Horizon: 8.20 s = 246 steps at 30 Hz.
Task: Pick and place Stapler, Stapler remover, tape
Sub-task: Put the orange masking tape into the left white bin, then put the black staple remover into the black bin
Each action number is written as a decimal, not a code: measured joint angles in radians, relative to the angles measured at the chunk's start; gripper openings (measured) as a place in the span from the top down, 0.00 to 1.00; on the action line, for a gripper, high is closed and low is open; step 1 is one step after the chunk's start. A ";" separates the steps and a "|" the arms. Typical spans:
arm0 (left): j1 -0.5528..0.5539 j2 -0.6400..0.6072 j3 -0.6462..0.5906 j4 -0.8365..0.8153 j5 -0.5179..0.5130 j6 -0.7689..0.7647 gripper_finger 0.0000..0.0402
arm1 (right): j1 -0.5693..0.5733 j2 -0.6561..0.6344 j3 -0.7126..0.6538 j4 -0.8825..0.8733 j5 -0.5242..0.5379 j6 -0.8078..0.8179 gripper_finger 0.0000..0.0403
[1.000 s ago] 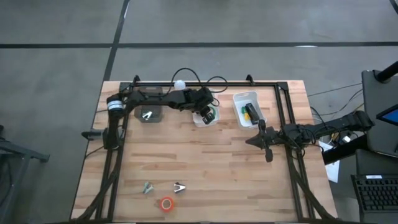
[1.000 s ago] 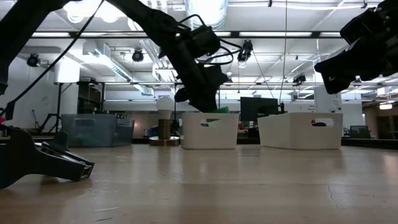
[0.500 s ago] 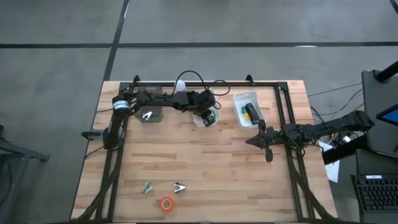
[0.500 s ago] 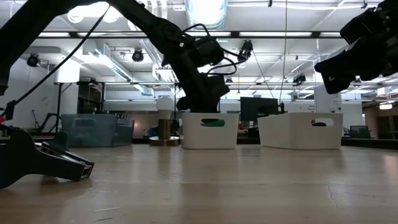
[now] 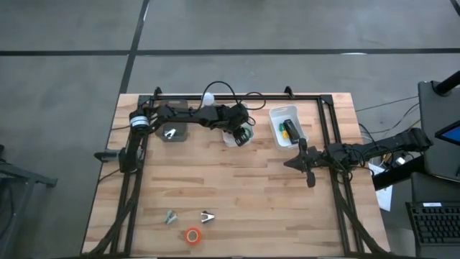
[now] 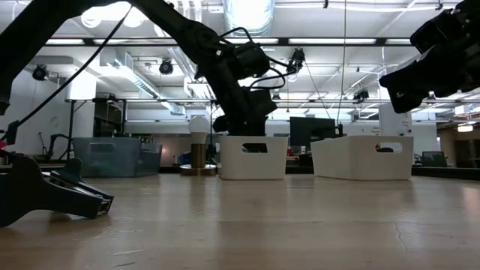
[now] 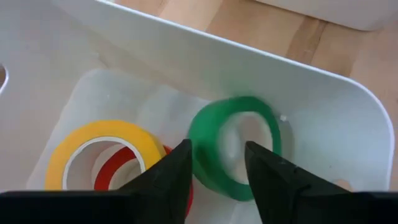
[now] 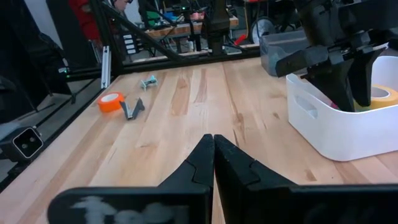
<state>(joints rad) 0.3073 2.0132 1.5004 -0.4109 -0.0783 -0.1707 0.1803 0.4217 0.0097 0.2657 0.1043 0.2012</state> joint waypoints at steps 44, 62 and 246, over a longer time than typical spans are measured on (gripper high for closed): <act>-0.489 -0.609 -0.424 -0.348 0.017 -0.054 0.51 | 0.000 0.000 0.000 0.000 0.000 0.000 0.98; -0.885 -0.575 -0.587 -0.155 0.061 -0.537 0.51 | 0.000 0.000 0.000 0.000 0.000 0.000 0.98; -0.675 -0.574 -0.381 -0.105 0.073 -0.137 0.53 | 0.000 0.001 0.000 0.000 0.000 0.000 0.98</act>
<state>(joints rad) -0.3676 1.4395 1.1194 -0.5159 -0.0056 -0.3080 0.1802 0.4231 0.0093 0.2655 0.1047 0.2012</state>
